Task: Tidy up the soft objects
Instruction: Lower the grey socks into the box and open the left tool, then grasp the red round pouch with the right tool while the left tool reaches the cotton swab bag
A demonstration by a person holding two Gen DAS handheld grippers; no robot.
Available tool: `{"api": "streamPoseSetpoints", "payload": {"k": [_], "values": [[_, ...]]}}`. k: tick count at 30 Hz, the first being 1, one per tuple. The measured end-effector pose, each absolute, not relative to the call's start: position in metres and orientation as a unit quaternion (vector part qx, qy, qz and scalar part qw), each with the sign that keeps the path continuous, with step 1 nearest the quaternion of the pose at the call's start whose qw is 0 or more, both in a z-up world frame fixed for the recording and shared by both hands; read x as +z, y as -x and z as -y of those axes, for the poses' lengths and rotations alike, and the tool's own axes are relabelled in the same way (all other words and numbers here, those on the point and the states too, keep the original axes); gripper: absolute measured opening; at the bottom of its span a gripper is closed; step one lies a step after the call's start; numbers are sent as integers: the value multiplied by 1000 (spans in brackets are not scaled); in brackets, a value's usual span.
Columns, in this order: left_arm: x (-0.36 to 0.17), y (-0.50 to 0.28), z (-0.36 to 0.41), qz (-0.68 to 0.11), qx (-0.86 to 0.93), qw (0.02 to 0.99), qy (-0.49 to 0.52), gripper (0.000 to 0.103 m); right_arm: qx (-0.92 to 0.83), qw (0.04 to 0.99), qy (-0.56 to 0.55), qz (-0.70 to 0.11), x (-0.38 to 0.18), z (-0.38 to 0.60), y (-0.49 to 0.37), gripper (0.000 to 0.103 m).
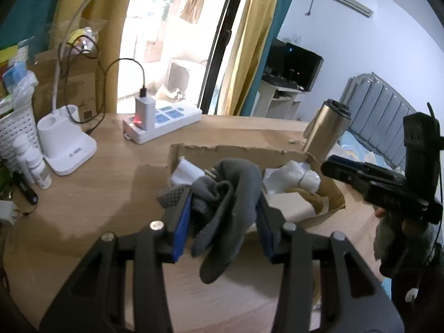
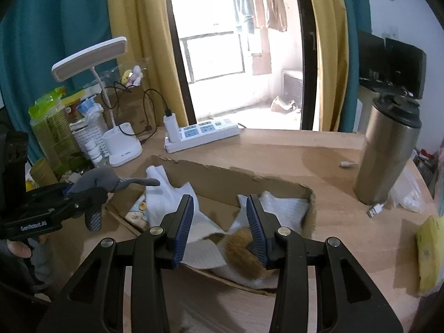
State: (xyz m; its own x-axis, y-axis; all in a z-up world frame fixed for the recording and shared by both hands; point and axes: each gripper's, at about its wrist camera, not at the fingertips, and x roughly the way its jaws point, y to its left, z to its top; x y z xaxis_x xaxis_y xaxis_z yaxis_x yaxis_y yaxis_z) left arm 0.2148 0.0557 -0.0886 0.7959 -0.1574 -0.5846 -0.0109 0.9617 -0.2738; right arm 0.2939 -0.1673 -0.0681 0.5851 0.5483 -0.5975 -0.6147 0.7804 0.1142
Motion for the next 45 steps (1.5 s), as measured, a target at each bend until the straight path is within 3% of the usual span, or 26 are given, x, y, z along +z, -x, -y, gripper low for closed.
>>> {"api": "streamPoseSetpoints", "payload": {"k": [16, 19, 24, 26, 45], "values": [[-87, -268, 3, -338, -54, 935, 97, 48, 304, 900, 10, -313, -75, 229, -303, 42], [-88, -278, 7, -344, -57, 933, 94, 59, 299, 901, 3, -313, -76, 235, -303, 42], [-90, -283, 16, -351, -46, 932, 81, 89, 301, 902, 1, -309, -74, 233, -299, 42], [-89, -282, 17, -349, -47, 933, 79, 94, 301, 902, 3, -309, -74, 234, -298, 42], [-73, -234, 5, -323, -53, 940, 94, 95, 300, 907, 21, -293, -55, 222, -256, 43]]}}
